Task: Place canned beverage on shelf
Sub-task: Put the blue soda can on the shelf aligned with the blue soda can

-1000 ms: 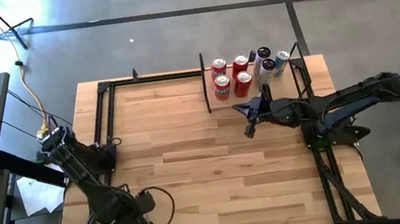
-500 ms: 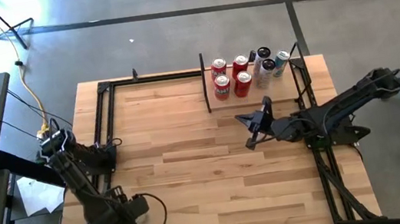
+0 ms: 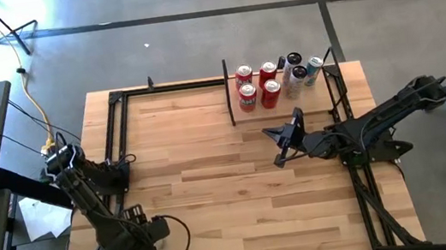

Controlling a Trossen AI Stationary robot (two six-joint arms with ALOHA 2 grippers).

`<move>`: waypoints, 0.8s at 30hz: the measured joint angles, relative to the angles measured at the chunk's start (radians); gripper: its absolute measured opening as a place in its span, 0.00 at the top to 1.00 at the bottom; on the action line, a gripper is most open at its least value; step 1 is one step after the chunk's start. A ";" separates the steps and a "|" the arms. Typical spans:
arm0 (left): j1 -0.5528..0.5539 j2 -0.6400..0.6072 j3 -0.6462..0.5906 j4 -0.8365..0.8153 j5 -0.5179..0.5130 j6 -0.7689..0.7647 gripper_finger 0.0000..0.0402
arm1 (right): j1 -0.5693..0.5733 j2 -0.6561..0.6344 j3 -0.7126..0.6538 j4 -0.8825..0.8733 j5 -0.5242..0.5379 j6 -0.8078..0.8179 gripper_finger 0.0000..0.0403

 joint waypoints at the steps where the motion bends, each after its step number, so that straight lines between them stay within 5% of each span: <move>1: 0.000 0.000 0.000 0.000 0.000 0.000 0.31 | 0.000 0.000 0.000 0.000 0.000 0.000 1.00; 24: 0.000 0.000 -0.001 0.056 -0.082 0.016 0.31 | 0.000 0.000 0.000 0.000 -0.003 0.000 1.00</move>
